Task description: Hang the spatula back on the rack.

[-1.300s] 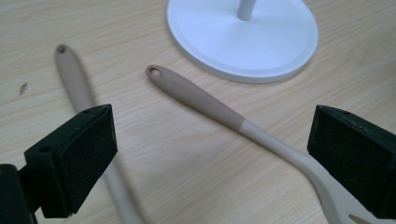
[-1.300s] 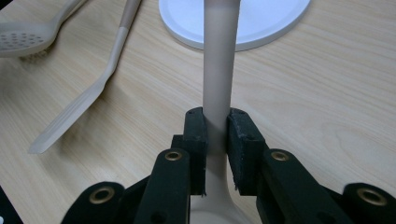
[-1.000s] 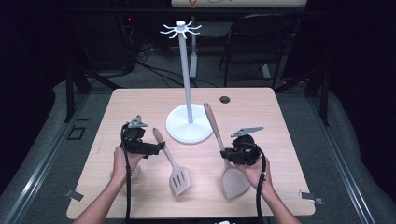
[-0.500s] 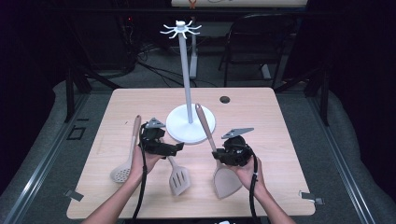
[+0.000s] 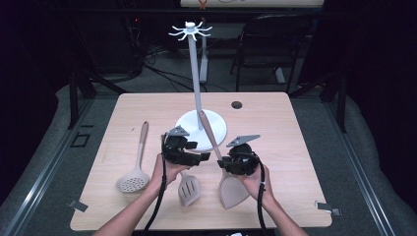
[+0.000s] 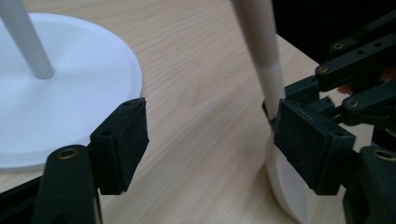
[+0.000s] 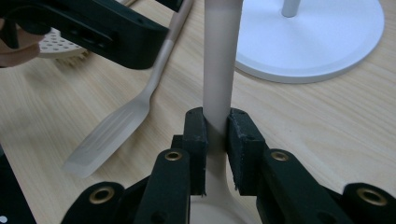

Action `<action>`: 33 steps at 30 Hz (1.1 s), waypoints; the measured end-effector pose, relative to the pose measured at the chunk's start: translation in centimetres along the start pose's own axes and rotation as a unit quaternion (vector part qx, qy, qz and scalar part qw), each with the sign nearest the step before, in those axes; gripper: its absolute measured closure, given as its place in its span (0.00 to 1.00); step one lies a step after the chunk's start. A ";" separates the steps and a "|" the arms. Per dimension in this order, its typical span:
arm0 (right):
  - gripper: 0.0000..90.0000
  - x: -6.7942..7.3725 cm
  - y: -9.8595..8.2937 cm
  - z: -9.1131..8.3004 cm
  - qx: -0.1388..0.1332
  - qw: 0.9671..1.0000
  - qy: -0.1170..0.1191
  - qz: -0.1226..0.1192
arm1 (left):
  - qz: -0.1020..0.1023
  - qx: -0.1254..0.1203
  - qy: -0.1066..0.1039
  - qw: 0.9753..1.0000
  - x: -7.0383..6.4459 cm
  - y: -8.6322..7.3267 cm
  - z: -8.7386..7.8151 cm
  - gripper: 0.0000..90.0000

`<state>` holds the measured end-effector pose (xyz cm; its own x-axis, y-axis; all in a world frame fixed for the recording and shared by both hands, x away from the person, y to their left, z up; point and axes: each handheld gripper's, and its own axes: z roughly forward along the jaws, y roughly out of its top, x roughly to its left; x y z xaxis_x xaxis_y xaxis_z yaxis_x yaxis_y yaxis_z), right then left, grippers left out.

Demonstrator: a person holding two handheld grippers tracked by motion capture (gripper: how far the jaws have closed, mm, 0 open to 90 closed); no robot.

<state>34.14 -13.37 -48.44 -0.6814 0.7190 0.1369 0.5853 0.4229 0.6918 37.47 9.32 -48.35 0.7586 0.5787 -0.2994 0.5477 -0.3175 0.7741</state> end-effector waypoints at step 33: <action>0.83 0.4 -1.2 1.7 0.052 0.998 0.019 -0.012 | -0.026 -0.034 -0.044 0.998 -0.7 0.0 1.4 0.75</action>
<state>33.90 -12.67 -50.43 -0.7110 0.6874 0.1484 0.6089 0.4963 0.6188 37.47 7.86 -48.94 0.7602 0.5231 -0.3854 0.5637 -0.2360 0.7915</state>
